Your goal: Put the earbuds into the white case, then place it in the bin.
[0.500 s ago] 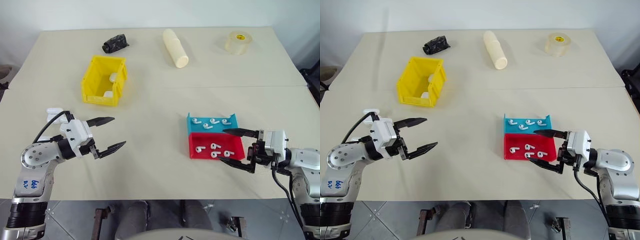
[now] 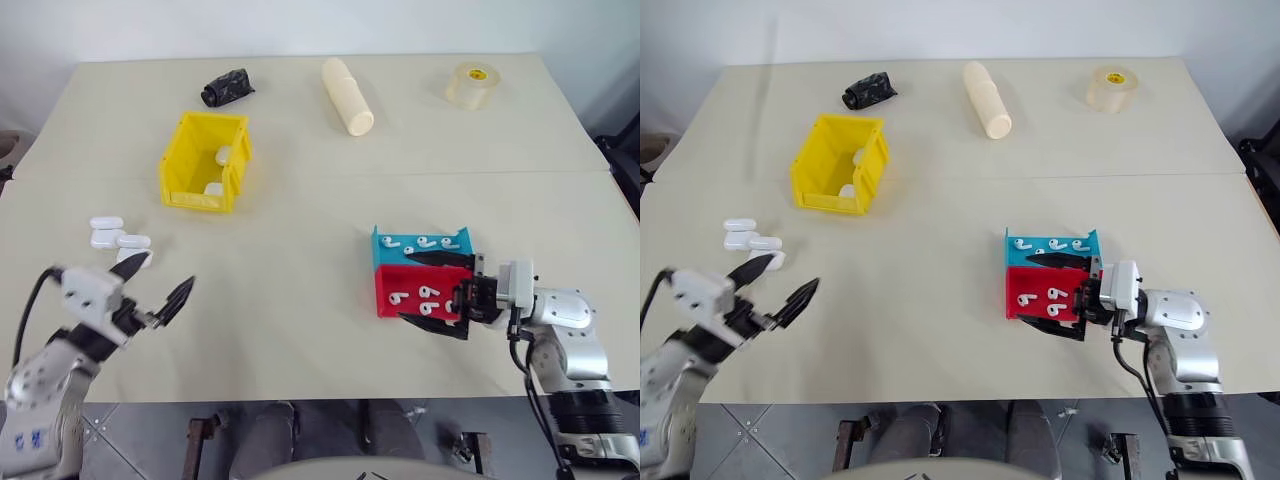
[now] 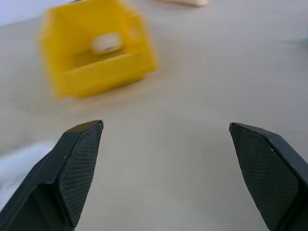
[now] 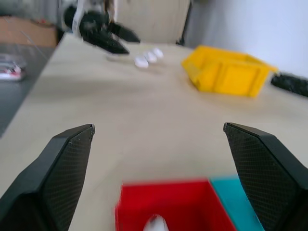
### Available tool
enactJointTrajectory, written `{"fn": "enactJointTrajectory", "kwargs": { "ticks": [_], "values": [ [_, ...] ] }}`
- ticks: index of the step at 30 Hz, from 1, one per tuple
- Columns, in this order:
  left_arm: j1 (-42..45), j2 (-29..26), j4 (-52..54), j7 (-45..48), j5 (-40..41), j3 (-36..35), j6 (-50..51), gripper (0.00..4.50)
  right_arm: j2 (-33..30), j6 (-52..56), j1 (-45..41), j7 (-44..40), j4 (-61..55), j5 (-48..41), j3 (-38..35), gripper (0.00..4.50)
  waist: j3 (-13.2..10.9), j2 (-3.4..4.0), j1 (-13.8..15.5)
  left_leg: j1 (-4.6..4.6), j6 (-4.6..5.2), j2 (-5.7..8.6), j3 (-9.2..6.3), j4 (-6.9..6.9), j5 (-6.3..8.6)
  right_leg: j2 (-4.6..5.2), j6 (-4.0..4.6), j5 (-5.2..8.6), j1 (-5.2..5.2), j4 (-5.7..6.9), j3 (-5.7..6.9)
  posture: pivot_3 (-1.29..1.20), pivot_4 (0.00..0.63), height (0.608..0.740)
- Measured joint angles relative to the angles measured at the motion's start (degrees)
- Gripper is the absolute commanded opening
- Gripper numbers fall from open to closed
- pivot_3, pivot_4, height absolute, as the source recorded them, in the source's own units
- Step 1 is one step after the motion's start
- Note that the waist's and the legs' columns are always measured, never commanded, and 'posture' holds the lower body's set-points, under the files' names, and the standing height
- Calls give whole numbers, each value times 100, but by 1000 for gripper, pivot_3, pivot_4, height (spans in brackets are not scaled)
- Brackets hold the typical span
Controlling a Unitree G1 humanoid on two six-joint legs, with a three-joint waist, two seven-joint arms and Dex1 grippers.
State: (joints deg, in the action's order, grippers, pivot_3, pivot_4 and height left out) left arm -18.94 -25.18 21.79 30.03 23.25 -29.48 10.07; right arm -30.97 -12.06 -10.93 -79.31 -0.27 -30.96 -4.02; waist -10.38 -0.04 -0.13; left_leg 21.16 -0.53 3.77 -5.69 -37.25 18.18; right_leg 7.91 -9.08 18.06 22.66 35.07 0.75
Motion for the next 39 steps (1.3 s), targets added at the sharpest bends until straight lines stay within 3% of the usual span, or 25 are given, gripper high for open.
{"fn": "enactJointTrajectory", "kwargs": {
  "ticks": [6,13,16,22,28,39],
  "values": [
    [-1045,938,533,-872,119,-556,263,4463,8,-30,-122,-130,-56,-10,150,4500,-1,-9,164,2,6,0,-5,-20,6,0,0,0,-14,-8,8,0,150,740],
    [-1113,995,916,-1402,439,-673,931,4463,-125,198,-171,-138,-53,-11,150,4500,0,-11,152,2,3,-8,-5,-26,15,-9,2,1,-14,-6,6,0,150,740],
    [-966,433,967,-1602,702,-917,1662,4463,-209,384,-238,-119,-50,-15,144,4500,0,-11,144,1,-8,-27,-4,-29,22,-30,12,5,-11,-2,5,0,150,740],
    [-483,-1683,932,-1614,1658,-1840,4075,4463,-251,597,-358,-88,-15,-1,134,4500,1,-10,125,-6,-16,-38,-5,-31,26,-39,27,11,-4,22,-1,0,150,740],
    [179,-3147,-219,-1104,1731,-1568,5371,4463,-261,629,-325,-49,-23,4,125,4500,1,-10,85,-5,-19,-37,-2,-15,26,-39,35,15,10,30,-3,0,150,740],
    [1638,-3798,-1989,-355,999,157,5334,4463,-420,578,-119,-109,-16,3,-24,4500,1,-10,-5,-2,-24,-42,0,-4,25,-39,36,16,20,48,-2,0,150,740]
  ]
}}
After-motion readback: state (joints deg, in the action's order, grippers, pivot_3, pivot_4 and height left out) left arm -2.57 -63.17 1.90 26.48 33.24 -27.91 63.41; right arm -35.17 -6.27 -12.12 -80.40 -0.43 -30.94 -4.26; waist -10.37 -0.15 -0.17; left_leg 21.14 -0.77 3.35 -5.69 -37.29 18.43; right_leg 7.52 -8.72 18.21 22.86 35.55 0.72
